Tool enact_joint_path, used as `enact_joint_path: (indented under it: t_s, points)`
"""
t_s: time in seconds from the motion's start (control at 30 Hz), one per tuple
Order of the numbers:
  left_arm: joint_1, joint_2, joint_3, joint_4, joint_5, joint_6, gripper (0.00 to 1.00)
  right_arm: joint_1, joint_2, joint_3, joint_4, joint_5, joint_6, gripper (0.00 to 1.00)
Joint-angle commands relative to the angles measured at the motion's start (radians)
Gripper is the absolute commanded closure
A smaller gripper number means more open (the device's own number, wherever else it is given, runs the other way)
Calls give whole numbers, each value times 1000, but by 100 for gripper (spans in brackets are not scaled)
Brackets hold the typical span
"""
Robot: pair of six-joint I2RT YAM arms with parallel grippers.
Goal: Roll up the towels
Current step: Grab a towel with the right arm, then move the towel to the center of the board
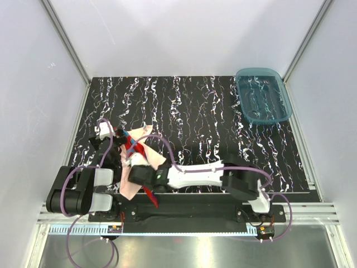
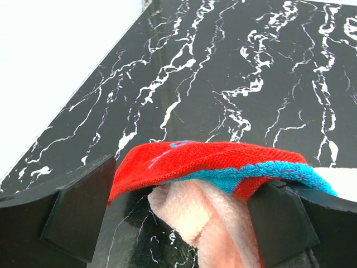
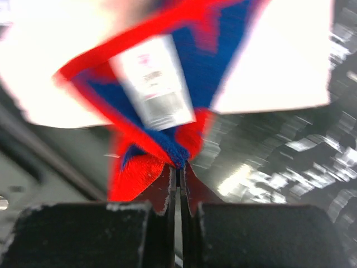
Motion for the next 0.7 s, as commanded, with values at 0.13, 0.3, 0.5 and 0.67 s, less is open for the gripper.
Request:
enact_joint_path:
  t_s: [0.13, 0.3, 0.5, 0.67]
  points:
    - [8, -41, 39, 26, -13, -26, 1, -324, -422, -283, 14, -9, 101, 100]
    - [-23, -200, 343, -524, -28, -61, 1, -499, -574, -314, -64, -28, 63, 100]
    - [-20, -216, 623, -1055, -85, -488, 1, -671, -701, -260, -179, 54, 61, 100]
    - [-6, -191, 677, -1326, 87, -505, 1, -944, -781, -285, -192, -81, 43, 100]
